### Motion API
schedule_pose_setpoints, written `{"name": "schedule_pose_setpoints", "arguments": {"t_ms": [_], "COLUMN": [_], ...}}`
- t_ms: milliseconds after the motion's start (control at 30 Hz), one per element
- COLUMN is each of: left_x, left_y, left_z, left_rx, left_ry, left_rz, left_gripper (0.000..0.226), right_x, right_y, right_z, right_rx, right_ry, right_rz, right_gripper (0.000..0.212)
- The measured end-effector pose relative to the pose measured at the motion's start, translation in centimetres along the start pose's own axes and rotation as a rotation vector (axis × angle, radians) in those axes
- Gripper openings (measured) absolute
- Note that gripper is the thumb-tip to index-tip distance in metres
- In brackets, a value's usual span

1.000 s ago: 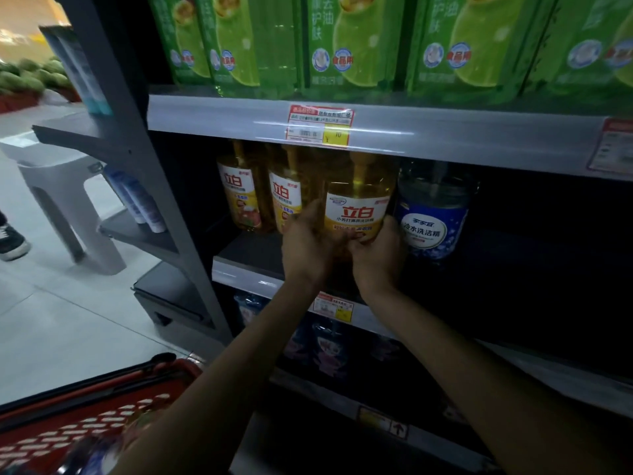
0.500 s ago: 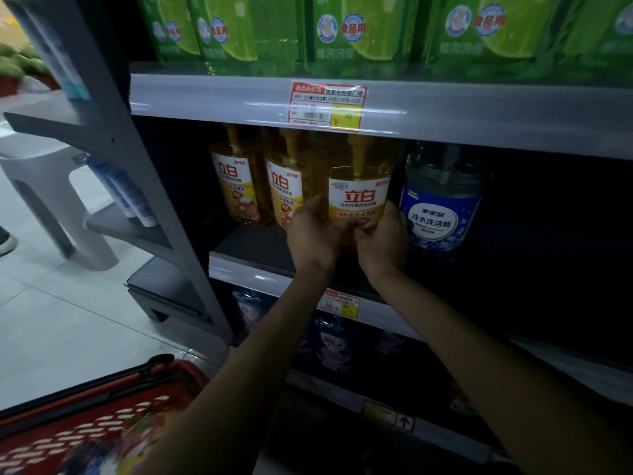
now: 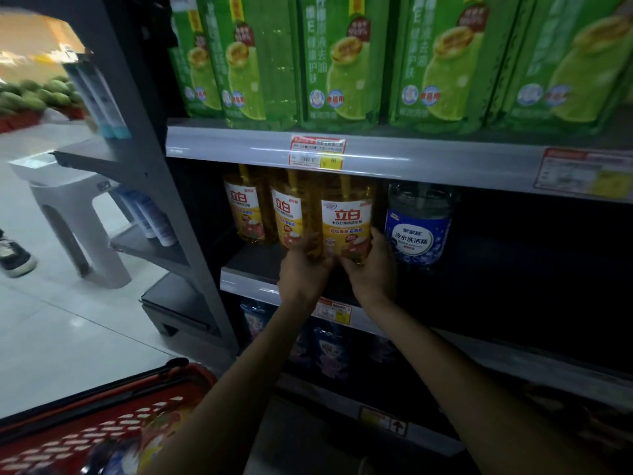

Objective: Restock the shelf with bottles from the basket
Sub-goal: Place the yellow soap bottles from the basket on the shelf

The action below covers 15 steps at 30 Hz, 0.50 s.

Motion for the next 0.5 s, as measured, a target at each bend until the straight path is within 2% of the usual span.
{"name": "schedule_pose_setpoints", "arguments": {"t_ms": [67,267,400,500], "left_x": [-1.1,-5.2,-9.2,-12.7], "left_y": [-1.4,-5.6,-8.4,-11.0], "left_z": [0.5,2.0,1.7,0.7], "left_rx": [0.035,0.226,0.24,0.248], "left_ry": [0.065,0.379,0.577,0.707], "left_rz": [-0.015,-0.061,-0.09,-0.122], "left_gripper": [0.06,0.052,0.069,0.08], "right_x": [-0.8,-2.4,-2.4,-2.4], "right_y": [-1.2,-5.0,-7.2,-9.1], "right_z": [-0.3,-1.6,-3.0,-4.3], "right_rx": [-0.01,-0.16,-0.38,-0.441], "right_ry": [-0.046,-0.181,-0.297,-0.382], "right_rz": [-0.043,-0.172,-0.265,-0.345], "right_gripper": [0.071,0.074,0.067,0.071]}}
Point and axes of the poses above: each hand's wrist, its own y-axis towards the middle knuckle, its own x-axis out of the palm, z = x × y, the point moved 2 cm from there along y, towards the middle knuckle, and after that the axes turned 1 degree about -y, right-handed, at the moved point
